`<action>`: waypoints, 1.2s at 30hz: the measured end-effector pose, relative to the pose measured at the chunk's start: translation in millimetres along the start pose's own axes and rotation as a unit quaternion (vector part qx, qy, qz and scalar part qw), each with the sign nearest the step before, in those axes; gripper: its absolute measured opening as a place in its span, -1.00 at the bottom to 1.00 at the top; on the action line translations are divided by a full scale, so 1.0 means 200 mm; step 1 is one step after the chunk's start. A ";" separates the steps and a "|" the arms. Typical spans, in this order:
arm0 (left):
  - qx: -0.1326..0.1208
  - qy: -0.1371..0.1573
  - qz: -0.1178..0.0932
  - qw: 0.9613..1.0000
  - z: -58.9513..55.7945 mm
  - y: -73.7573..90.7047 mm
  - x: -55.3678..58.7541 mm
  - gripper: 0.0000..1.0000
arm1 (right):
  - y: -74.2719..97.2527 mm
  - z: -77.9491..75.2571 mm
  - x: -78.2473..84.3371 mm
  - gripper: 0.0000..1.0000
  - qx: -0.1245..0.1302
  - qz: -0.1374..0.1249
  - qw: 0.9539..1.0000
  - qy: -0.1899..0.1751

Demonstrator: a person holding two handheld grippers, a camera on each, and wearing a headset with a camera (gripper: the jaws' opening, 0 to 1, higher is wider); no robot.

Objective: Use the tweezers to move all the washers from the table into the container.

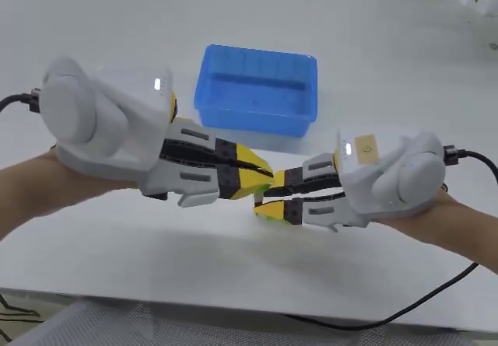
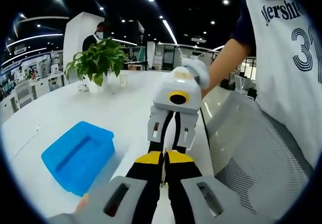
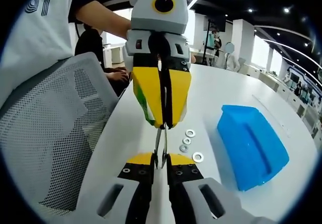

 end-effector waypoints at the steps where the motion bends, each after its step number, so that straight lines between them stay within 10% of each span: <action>1: 0.000 -0.003 0.002 1.000 0.00 0.00 0.00 -0.89 | 0.00 0.00 0.00 -0.80 0.000 0.000 1.000 0.001; 20: -0.023 -0.036 0.012 0.999 0.01 0.21 0.02 -0.90 | -0.06 -0.02 -0.21 -0.75 0.023 -0.018 0.999 0.042; 36: -0.035 -0.046 0.016 0.998 0.11 0.20 0.04 -0.90 | -0.07 -0.12 -0.16 -0.78 0.063 0.017 0.996 0.060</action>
Point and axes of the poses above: the centre of the closed fingertips' face, and the gripper's own axes: y roughly backward along the fingers, z roughly to its left, x roughly out of its underside, the point moved 1 cm from there along y, roughly backward along the fingers, and after that the axes turned 12 degrees about z, right-handed, at the moved point
